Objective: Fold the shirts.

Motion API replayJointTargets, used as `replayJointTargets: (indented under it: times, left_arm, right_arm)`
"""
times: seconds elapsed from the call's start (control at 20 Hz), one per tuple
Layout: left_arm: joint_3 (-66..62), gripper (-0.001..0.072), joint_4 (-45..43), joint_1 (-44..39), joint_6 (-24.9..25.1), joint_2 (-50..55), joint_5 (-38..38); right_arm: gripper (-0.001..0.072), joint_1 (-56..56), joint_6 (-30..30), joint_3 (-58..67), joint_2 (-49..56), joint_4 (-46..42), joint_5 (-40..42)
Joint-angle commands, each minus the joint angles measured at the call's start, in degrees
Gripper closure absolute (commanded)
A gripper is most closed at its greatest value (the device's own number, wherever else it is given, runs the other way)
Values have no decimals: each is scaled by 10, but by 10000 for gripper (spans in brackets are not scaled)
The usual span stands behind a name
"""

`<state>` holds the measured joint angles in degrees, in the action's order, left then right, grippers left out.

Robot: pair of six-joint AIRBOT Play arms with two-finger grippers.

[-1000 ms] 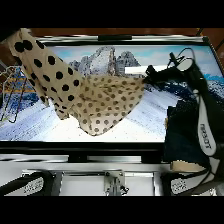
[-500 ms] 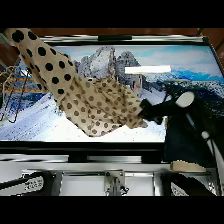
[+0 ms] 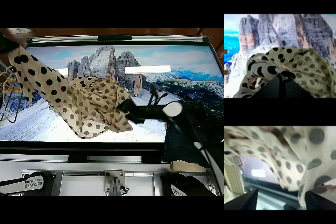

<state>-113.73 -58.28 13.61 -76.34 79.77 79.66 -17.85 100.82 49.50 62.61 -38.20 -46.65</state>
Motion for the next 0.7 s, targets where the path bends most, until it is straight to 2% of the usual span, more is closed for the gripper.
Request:
replayJointTargets:
  times: [0.0, 0.1, 0.4, 0.5, 0.65]
  left_arm:
    - [0, 665, -2, 3, 13, -3, 73]
    - [0, 666, -2, -1, 13, -6, 75]
    - [0, 665, -2, -12, 4, -8, 81]
    - [0, 665, -2, -16, 4, -8, 81]
    - [0, 666, -2, -16, 5, -9, 85]
  right_arm:
    - [42, 87, -42, 121, 0, -123, 23]
    - [42, 93, -36, 232, 82, -205, 24]
    - [42, 43, -58, 539, 437, -210, -149]
    - [42, 19, -60, 595, 504, -210, -181]
    - [44, -7, -40, 619, 547, -264, -186]
